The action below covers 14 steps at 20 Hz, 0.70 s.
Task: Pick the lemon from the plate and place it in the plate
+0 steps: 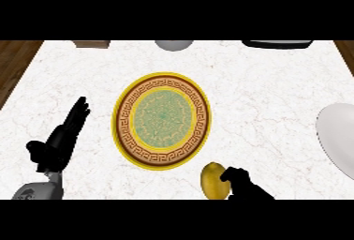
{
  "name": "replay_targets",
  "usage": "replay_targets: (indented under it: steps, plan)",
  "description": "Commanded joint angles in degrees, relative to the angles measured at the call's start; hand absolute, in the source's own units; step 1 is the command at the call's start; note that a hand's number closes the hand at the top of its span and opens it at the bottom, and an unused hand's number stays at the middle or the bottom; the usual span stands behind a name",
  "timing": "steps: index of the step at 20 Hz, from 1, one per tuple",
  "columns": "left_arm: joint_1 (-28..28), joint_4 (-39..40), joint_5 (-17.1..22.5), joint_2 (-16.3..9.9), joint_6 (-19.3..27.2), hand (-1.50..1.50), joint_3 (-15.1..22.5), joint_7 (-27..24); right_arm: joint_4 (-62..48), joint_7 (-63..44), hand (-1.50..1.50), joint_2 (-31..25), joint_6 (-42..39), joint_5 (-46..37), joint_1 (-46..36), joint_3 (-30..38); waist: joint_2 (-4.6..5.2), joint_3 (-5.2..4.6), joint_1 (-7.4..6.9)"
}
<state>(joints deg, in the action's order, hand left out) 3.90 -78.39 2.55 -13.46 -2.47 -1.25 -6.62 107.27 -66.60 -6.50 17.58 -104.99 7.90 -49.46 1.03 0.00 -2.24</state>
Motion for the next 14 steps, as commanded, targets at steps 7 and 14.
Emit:
replay_targets:
  steps: [7, 14]
  plan:
    - [0.56, 0.12, 0.01, -0.25, -0.83, 0.0, 0.28, -0.13, -3.47, -15.93, -1.5, 6.35, 5.17, 8.97, -13.0, 10.42, 0.2, 0.19, -1.18]
    - [1.72, 0.37, -0.14, -0.01, -0.96, 0.0, 0.68, 0.67, -8.49, -18.53, -1.5, 6.44, 9.93, 16.44, -20.99, 17.37, 0.07, 0.21, -2.18]
